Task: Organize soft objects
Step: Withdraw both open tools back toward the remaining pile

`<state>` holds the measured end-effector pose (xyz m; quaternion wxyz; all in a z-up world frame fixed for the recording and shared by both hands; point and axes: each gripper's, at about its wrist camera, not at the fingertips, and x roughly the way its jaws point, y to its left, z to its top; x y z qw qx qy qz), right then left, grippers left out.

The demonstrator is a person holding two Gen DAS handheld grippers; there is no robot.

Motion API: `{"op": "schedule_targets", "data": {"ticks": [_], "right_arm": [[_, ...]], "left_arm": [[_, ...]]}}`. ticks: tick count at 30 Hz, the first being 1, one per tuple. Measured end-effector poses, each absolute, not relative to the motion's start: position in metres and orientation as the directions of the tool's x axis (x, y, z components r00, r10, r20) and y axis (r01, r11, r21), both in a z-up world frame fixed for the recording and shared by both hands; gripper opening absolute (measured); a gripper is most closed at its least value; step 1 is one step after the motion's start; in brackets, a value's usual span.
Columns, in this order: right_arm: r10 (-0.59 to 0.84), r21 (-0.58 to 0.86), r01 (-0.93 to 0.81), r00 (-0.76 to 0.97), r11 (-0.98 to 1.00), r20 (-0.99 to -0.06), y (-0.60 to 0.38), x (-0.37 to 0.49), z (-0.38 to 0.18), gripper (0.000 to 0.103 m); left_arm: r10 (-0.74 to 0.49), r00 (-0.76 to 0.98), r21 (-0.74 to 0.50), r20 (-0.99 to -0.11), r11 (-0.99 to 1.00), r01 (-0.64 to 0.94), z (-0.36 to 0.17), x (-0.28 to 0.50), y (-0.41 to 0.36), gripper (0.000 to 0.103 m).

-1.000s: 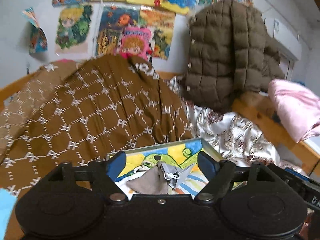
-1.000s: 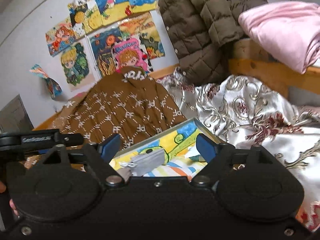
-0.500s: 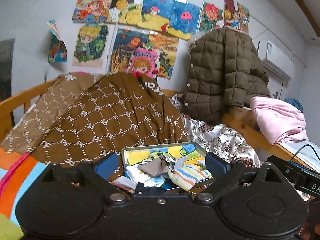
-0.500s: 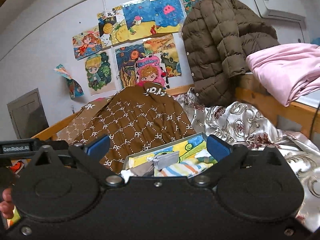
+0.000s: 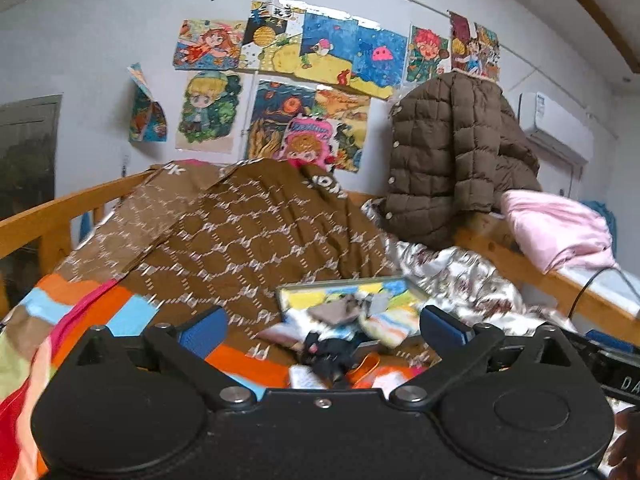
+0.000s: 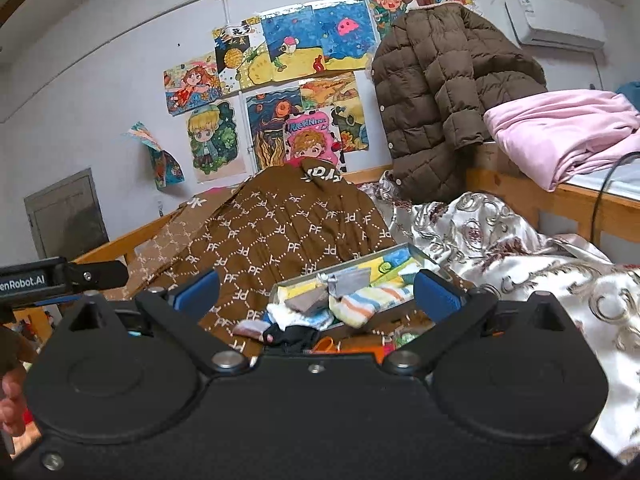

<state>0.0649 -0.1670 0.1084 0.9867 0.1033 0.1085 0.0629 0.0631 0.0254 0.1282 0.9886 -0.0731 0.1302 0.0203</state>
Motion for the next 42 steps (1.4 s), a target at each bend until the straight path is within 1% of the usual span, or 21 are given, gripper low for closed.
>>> {"op": "schedule_targets", "data": {"ticks": [5, 12, 17, 23, 33, 36, 42], "right_arm": [[0.131, 0.219, -0.076, 0.961, 0.973, -0.244, -0.161, 0.047, 0.094, 0.102], [0.134, 0.199, -0.070, 0.933, 0.978, -0.335, -0.151, 0.037, 0.080, 0.102], [0.128, 0.153, -0.074, 0.917, 0.985, -0.378, -0.142, 0.040, 0.075, 0.102], [0.103, 0.045, -0.093, 0.883, 0.995, -0.459, -0.124, 0.049, 0.065, 0.102], [0.085, -0.107, -0.162, 0.854, 0.981, -0.513, -0.093, 0.049, 0.062, 0.102], [0.089, -0.122, -0.179, 0.845, 0.976, -0.527, -0.092, 0.050, 0.062, 0.102], [0.107, -0.125, -0.200, 0.845, 0.972, -0.524, -0.088, 0.048, 0.064, 0.102]], "left_arm": [[0.037, 0.953, -0.152, -0.302, 0.985, -0.087, 0.101, 0.047, 0.037, 0.102], [0.046, 0.935, -0.124, -0.351, 0.988, -0.095, 0.071, 0.038, 0.047, 0.102], [0.054, 0.921, -0.134, -0.386, 0.984, -0.114, 0.053, 0.036, 0.053, 0.102], [0.072, 0.907, -0.104, -0.415, 0.987, -0.126, 0.037, 0.036, 0.055, 0.102], [0.093, 0.888, -0.107, -0.450, 0.982, -0.157, 0.028, 0.038, 0.065, 0.102], [0.109, 0.881, -0.103, -0.461, 0.979, -0.175, 0.026, 0.039, 0.069, 0.102], [0.141, 0.866, -0.107, -0.481, 0.970, -0.217, 0.022, 0.042, 0.075, 0.102]]}}
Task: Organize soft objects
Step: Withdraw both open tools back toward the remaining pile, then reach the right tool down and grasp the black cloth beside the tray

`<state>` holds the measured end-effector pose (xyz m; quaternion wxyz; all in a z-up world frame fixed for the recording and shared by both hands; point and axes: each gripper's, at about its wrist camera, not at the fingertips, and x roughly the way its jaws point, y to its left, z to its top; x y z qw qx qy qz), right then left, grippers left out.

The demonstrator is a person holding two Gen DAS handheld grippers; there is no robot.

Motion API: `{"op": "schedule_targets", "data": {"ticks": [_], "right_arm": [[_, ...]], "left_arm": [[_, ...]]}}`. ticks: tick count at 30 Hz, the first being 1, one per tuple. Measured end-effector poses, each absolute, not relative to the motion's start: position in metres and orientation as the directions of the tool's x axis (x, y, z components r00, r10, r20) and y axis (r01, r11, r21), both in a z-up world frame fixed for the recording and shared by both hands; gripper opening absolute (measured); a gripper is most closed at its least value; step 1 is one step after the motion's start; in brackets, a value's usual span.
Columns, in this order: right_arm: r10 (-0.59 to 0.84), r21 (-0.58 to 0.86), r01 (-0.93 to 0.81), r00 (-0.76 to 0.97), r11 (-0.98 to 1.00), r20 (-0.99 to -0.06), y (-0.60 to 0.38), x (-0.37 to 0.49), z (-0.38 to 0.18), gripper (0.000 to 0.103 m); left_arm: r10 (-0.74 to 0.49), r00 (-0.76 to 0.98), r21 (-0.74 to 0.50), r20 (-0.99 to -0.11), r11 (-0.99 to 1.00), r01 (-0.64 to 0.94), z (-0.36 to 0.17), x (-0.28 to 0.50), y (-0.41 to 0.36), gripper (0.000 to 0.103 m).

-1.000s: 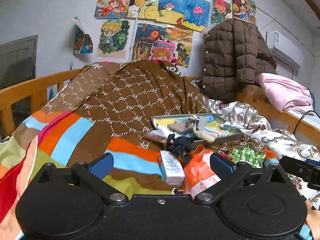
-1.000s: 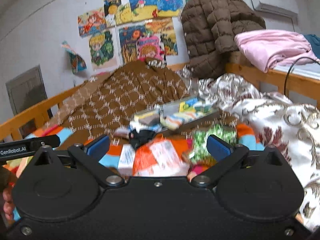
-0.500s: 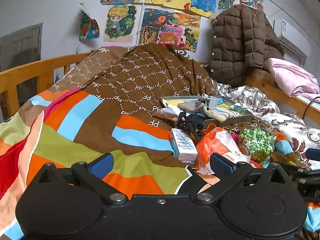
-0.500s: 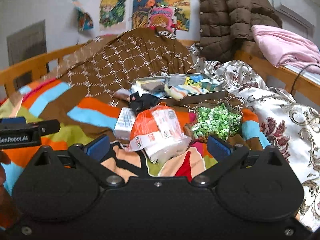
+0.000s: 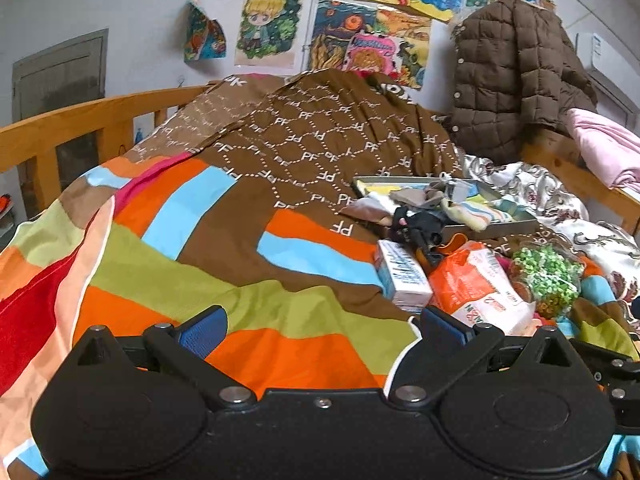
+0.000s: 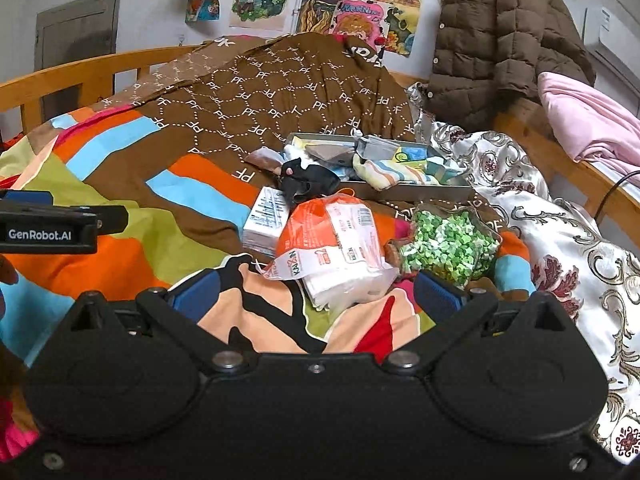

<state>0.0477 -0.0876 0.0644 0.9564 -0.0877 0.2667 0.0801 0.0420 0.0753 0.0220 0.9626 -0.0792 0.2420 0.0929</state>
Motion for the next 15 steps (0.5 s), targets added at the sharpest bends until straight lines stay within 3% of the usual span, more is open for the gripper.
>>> {"op": "schedule_targets", "data": {"ticks": [7, 15], "right_arm": [[0.139, -0.110, -0.225, 0.848, 0.968, -0.511, -0.0860, 0.0561, 0.0553, 0.102], [0.170, -0.119, -0.243, 0.885, 0.963, -0.433, -0.0875, 0.0573, 0.0562, 0.102]], "left_arm": [[0.158, 0.851, -0.113, -0.501, 0.963, -0.245, 0.0198, 0.0450, 0.0778, 0.102], [0.215, 0.832, -0.045, -0.511, 0.960, -0.276, 0.0164, 0.0489, 0.0701, 0.102]]}}
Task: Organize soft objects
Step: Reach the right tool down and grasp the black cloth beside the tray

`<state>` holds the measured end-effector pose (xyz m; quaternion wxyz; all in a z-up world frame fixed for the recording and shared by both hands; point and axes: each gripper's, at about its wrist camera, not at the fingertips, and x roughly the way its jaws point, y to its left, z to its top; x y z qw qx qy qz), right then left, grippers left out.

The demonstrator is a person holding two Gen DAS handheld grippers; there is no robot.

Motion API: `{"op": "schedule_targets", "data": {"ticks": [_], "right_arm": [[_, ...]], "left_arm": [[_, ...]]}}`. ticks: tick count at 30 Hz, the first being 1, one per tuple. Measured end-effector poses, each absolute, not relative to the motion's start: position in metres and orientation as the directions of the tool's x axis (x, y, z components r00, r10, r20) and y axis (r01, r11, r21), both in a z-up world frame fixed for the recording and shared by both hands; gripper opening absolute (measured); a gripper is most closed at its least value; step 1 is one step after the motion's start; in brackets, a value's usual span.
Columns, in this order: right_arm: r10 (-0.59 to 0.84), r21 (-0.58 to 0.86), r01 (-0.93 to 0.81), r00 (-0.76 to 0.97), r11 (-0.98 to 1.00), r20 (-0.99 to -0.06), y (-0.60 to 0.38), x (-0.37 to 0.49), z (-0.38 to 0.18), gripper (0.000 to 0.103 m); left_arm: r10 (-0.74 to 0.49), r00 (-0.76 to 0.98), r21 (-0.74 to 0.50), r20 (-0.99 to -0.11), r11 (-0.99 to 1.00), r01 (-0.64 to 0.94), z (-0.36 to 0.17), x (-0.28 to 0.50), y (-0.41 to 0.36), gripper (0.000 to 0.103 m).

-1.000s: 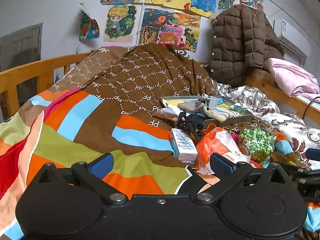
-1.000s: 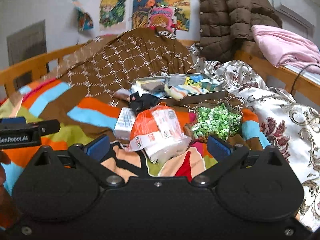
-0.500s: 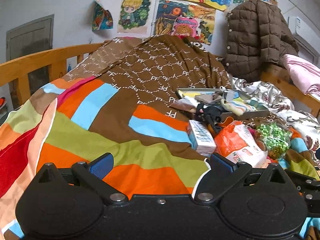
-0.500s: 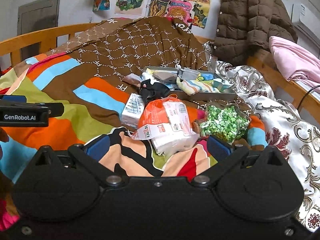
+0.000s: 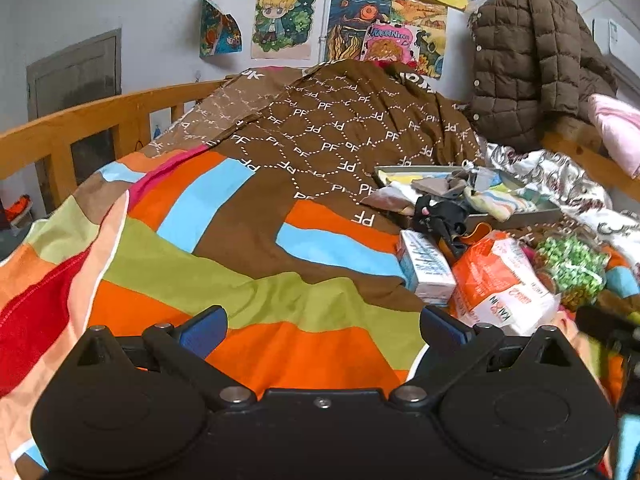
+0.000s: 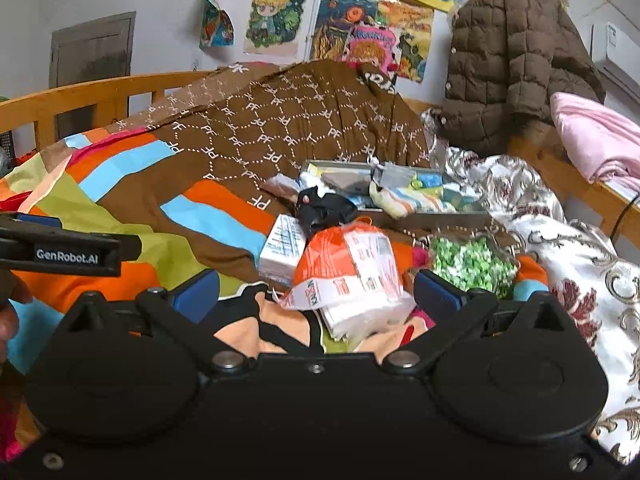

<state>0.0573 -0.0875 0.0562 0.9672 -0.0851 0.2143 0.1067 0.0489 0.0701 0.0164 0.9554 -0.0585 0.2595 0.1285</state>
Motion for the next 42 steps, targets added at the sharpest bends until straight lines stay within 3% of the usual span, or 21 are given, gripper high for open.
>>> {"op": "schedule_targets", "data": {"ticks": [14, 24, 32, 37, 42], "right_arm": [[0.140, 0.045, -0.133, 0.913, 0.990, -0.384, -0.122, 0.096, 0.057, 0.102], [0.074, -0.028, -0.088, 0.936, 0.996, -0.343, -0.135, 0.150, 0.037, 0.102], [0.086, 0.015, -0.086, 0.939, 0.996, -0.332, -0.153, 0.213, 0.024, 0.102], [0.147, -0.051, -0.170, 0.942, 0.984, -0.303, -0.148, 0.250, 0.014, 0.102], [0.181, -0.057, -0.213, 0.921, 0.975, -0.346, -0.138, 0.287, 0.005, 0.102]], "left_arm": [[0.259, 0.801, 0.061, -0.541, 0.961, -0.269, 0.021, 0.061, 0.054, 0.102], [0.246, 0.757, -0.007, -0.606, 0.949, -0.315, 0.016, 0.117, 0.063, 0.102], [0.164, 0.789, 0.065, -0.592, 0.986, -0.156, 0.026, 0.196, 0.070, 0.102], [0.060, 0.813, 0.090, -0.579, 0.996, -0.009, 0.020, 0.244, 0.080, 0.102], [-0.063, 0.816, 0.019, -0.574, 0.996, 0.090, 0.002, 0.277, 0.096, 0.102]]}}
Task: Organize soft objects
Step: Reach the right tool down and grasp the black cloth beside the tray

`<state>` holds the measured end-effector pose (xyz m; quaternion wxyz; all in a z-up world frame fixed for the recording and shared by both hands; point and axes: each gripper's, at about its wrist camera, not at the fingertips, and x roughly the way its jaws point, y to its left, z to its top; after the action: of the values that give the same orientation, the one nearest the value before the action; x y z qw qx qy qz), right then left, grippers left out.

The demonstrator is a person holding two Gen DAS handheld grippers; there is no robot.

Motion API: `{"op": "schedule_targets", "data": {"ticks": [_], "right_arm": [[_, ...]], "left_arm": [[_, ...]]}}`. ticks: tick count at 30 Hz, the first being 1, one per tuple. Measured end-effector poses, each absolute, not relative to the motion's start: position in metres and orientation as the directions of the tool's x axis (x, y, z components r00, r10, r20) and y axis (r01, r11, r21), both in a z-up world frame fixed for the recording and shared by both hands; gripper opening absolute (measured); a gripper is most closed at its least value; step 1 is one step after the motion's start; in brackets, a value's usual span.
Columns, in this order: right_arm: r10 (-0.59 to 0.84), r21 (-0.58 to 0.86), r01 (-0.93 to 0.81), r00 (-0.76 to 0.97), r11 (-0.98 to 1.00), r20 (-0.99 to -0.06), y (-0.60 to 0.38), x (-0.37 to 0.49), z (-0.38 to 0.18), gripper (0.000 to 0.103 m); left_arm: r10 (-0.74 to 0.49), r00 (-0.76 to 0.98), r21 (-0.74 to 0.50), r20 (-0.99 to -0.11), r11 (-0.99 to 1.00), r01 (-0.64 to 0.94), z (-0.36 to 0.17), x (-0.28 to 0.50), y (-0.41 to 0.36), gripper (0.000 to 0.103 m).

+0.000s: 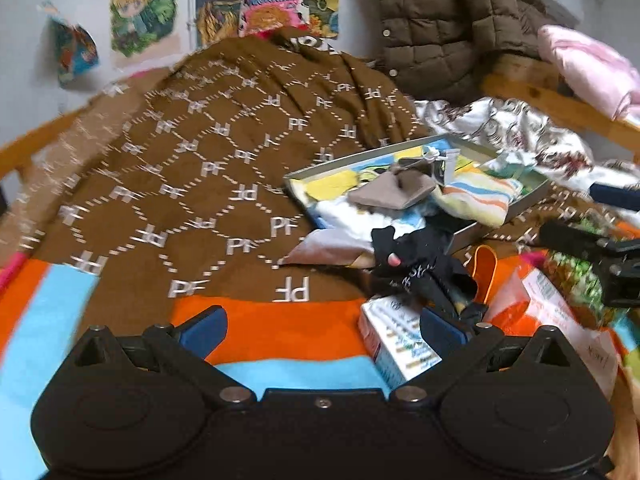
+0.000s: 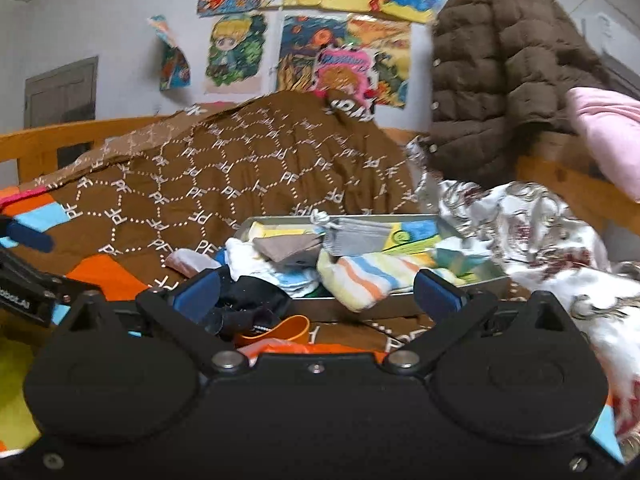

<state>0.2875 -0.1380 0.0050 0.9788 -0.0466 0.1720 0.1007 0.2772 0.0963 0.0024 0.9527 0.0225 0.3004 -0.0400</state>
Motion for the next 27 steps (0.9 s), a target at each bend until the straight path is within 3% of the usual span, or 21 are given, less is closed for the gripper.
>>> {"op": "schedule_targets", "data": {"ticks": [6, 15, 21, 25, 27], "right_arm": [[0.168, -0.185, -0.264, 0.894, 0.946, -0.416, -0.112, 0.303, 0.012, 0.102], [0.126, -0.190, -0.251, 0.855, 0.949, -0.503, -0.117, 0.341, 0.024, 0.102], [0.186, -0.051, -0.242, 0.849, 0.969, -0.495, -0.130, 0.356, 0.027, 0.102], [0.226, -0.044, -0.290, 0.824, 0.956, -0.520, -0.135, 0.343, 0.011, 0.088], [0.228, -0.063, -0.307, 0.816, 0.950, -0.531, -0.130, 0.342, 0.002, 0.082]], "left_arm": [[-0.165, 0.768, -0.055, -0.619, 0.984, 0.167, -0.007, 0.303, 0.114, 0.102], [-0.218, 0.590, 0.023, -0.777, 0.928, 0.373, 0.039, 0.350, 0.089, 0.102], [-0.265, 0.613, -0.068, -0.744, 0.943, 0.324, 0.038, 0.365, 0.092, 0.100], [-0.306, 0.668, -0.211, -0.678, 0.952, 0.222, 0.015, 0.377, 0.107, 0.095], [-0.301, 0.660, -0.254, -0.688, 0.952, 0.169, 0.006, 0.381, 0.115, 0.095]]}}
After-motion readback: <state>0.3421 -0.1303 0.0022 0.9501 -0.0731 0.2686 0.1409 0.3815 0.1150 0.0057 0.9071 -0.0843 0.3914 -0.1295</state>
